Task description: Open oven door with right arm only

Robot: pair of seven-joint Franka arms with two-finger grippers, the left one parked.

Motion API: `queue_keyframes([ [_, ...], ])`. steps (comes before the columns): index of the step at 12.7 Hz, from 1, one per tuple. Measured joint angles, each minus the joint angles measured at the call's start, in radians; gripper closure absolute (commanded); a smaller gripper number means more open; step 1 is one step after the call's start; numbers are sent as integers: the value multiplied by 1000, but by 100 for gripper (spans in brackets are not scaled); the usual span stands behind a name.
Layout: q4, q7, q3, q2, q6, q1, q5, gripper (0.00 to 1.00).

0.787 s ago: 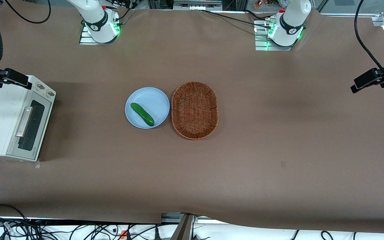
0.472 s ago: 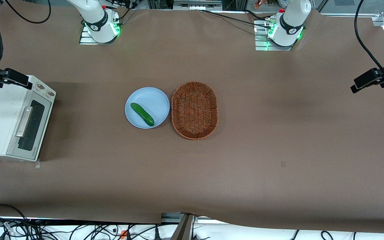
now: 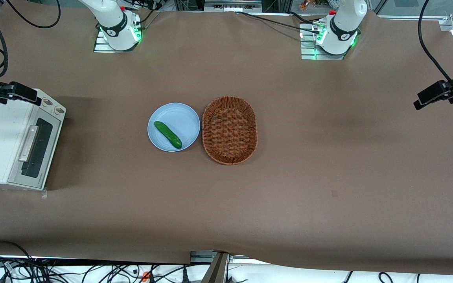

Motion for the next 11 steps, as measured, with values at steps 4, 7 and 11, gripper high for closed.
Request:
queue_keyframes([
  [4,-2,-3,1,6,-34,0,0,0],
  [7,-5,-5,4,19,-60,1,1,0],
  [11,-16,-5,11,46,-78,9,1,9],
])
